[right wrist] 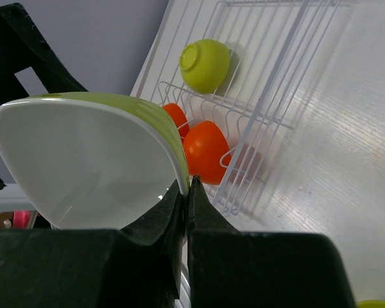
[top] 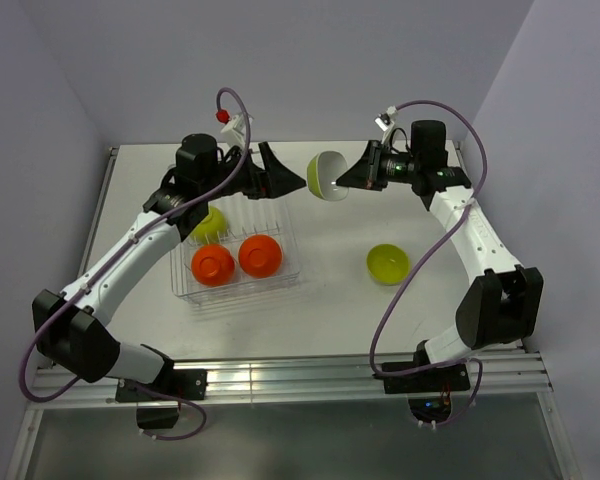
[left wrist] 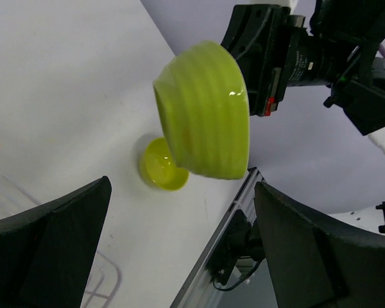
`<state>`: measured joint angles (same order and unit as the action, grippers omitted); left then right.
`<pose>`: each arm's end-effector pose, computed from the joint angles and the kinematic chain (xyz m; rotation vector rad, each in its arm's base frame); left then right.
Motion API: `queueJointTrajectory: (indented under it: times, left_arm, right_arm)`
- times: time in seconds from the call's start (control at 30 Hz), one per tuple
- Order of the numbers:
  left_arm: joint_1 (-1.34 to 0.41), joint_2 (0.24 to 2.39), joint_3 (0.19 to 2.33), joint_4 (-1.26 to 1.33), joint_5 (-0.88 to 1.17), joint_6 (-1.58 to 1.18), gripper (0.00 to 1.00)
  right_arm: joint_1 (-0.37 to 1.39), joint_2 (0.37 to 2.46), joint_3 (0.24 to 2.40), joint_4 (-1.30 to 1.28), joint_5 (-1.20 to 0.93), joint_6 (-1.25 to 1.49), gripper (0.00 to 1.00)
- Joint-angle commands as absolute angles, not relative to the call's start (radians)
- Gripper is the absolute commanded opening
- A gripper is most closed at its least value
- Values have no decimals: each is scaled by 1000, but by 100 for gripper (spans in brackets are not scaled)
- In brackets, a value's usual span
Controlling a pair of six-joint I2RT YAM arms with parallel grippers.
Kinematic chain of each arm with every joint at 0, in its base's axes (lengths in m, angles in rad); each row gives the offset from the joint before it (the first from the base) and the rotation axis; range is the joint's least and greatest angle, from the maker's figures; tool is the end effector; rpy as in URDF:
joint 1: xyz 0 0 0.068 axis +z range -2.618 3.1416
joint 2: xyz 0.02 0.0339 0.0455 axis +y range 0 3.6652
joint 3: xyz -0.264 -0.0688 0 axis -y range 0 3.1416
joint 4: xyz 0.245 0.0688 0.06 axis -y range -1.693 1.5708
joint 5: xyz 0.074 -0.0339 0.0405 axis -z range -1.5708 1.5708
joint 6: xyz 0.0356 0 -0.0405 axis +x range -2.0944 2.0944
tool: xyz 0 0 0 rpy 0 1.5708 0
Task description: Load the bowls into the dish rack
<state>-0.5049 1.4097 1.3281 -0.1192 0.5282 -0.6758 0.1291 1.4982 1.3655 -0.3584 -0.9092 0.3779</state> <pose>0.2796 -0.1750 0.3930 0.2555 1.9246 -1.2880 0.3298 0.0711 0.3586 -0.3320 2.0508 1.2429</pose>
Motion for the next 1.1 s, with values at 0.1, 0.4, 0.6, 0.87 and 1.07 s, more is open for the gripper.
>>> queueJointTrajectory:
  times: [0.1,0.4,0.6,0.87,1.07]
  left_arm:
    - [-534,1416,1347,-20,561,-744,99]
    - [-546,1419,1316,-20,535,-761,99]
    - [-548,1437,1309,-29,518,-758,99]
    - [-548,1417,1289,-9,551,-796,83]
    - [-549,1407,1281,31,575,-811,62]
  right_arm:
    - [178,1471,1374,-322,-923,373,0]
    - [215,1477,1391,-342,-917,350,0]
    - [227,1460,1384,-342,-908,341,0]
    - [233,1463,1387,-364,-878,325,0]
    - [242,1468,1390,-371,-867,319,0]
